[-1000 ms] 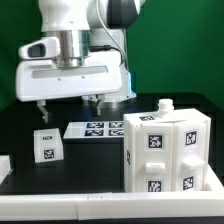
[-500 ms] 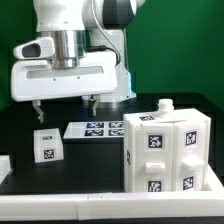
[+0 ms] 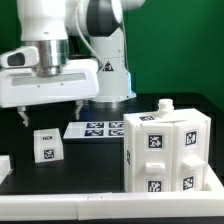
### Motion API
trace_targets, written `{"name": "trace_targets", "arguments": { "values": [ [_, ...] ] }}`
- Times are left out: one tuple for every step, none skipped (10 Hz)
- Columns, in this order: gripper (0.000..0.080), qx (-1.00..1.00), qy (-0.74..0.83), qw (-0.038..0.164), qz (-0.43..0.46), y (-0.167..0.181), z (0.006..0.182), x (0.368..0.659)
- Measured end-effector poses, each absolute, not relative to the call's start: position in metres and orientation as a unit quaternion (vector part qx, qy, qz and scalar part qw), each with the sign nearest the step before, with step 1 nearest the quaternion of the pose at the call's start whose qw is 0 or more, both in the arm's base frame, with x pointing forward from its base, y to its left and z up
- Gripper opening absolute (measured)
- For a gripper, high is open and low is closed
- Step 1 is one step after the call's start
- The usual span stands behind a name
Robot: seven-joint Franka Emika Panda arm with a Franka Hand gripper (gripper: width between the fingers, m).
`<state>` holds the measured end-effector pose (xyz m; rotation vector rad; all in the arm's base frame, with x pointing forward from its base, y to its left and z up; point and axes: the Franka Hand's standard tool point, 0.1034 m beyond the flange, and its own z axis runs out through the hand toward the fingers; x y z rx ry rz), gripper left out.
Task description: Assemble cabinet
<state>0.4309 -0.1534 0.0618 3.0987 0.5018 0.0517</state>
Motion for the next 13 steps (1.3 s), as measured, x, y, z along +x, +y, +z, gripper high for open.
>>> {"name": "trace_targets", "arguments": {
  "values": [
    [0.0797,0.988,0.156,-0.001,0.011,-0.159,0.057,0.426],
    [0.0797,0.988,0.154,-0.004,0.006,-0.16,0.05,0.422],
    [0.0797,0.989,0.151,-0.007,0.001,-0.16,0.046,0.419],
    [0.0797,0.989,0.147,-0.009,-0.001,-0.156,0.045,0.419],
    [0.0797,0.989,0.149,-0.009,-0.001,-0.152,0.043,0.42],
    [0.0797,0.988,0.152,-0.008,0.0,-0.151,0.038,0.419],
    [0.0797,0.988,0.153,-0.008,-0.003,-0.152,0.031,0.416],
    [0.0797,0.988,0.153,-0.006,0.0,-0.152,0.025,0.415],
    [0.0797,0.988,0.153,-0.007,-0.003,-0.151,0.019,0.413],
    [0.0797,0.988,0.153,-0.008,-0.005,-0.15,0.016,0.411],
    [0.0797,0.988,0.155,-0.007,-0.004,-0.148,0.011,0.41],
    [0.0797,0.988,0.155,-0.005,-0.001,-0.148,0.009,0.408],
    [0.0797,0.988,0.157,-0.003,0.002,-0.148,0.007,0.407]
  ]
}}
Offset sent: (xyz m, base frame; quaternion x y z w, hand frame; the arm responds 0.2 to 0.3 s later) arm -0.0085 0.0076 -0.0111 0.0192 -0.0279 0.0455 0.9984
